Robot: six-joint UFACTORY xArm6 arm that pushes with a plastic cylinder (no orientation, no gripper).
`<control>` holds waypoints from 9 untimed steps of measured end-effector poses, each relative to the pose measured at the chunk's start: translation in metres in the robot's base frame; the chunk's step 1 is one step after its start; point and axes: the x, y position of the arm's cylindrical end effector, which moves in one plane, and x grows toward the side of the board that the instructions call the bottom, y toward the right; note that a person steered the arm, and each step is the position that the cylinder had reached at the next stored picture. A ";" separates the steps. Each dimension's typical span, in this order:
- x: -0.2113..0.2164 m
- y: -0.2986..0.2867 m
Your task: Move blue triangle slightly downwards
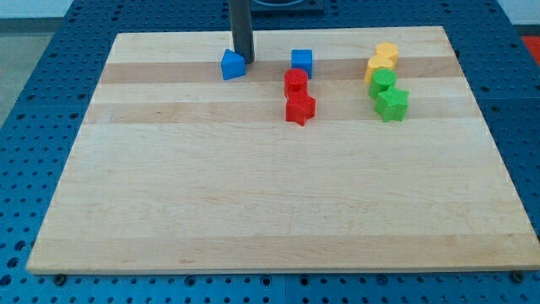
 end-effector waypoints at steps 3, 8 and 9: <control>-0.024 -0.052; 0.002 -0.042; 0.013 -0.042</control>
